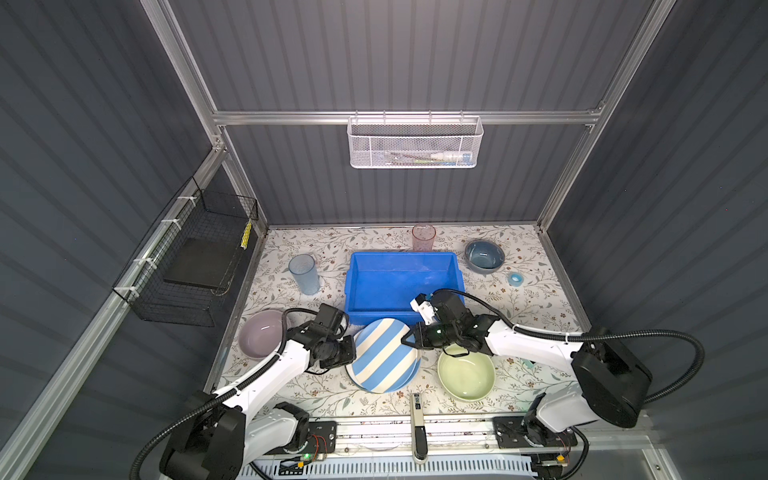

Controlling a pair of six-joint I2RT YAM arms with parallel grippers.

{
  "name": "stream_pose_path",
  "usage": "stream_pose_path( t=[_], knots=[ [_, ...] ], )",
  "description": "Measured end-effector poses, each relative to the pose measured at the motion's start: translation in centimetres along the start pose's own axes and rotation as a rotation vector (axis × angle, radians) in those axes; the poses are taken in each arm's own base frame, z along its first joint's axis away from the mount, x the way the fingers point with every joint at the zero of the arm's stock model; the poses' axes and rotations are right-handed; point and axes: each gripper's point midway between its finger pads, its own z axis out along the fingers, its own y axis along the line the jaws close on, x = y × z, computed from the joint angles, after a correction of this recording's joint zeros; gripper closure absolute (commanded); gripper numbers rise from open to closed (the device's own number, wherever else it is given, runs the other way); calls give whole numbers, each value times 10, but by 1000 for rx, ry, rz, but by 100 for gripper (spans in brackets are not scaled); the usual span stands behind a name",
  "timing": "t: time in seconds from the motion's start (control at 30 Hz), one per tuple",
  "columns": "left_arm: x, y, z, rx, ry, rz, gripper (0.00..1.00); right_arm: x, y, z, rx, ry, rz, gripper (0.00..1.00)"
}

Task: Place the mixed dishes into the plastic bin
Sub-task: 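Pinch the top striped plate rim with right gripper while left steadies stack, then lift the top striped plate with the right gripper over the blue bin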

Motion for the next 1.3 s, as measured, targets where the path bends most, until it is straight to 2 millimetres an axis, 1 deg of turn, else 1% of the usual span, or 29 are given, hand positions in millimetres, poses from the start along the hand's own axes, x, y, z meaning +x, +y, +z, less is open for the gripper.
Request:
stream_pose_path(
  t=[0.07,0.17,0.33,0.43,0.53,0.63,0.7,0.73,0.8,0.87,0.97,1.17,1.3],
  knots=[
    [0,0,-2,-4,1,-1,83,-5,7,-2,-16,-15,-15,97],
    [0,0,-4,-7,2,-1,83,-3,6,-3,-11,-9,-13,99],
    [-7,-4,-14,-19,-14,5,75,-1,7,-5,-10,-5,-16,100],
    [-16,-10,-26,-23,-42,16,71,1,9,-9,-12,0,-24,100],
    [-29,-18,-42,-26,-85,36,67,2,15,-15,-27,1,-40,100],
    [-42,-27,-57,-27,-125,56,59,0,25,-24,-66,-6,-53,100],
    [-49,-32,-67,-30,-147,69,52,-3,33,-32,-89,-19,-63,100],
    [-52,-33,-70,-31,-155,78,49,-4,35,-36,-95,-26,-68,100],
    [-57,-36,-77,-40,-164,89,48,-11,43,-46,-106,-47,-79,100],
    [-61,-37,-79,-58,-166,100,48,-19,48,-57,-107,-74,-90,100],
    [-70,-37,-81,-82,-165,104,48,-36,49,-75,-63,-123,-96,100],
    [-86,-30,-79,-130,-160,98,50,-73,53,-111,-9,-239,-106,100],
    [-100,-25,-77,-151,-164,93,54,-95,49,-126,15,-288,-80,100]
  ],
)
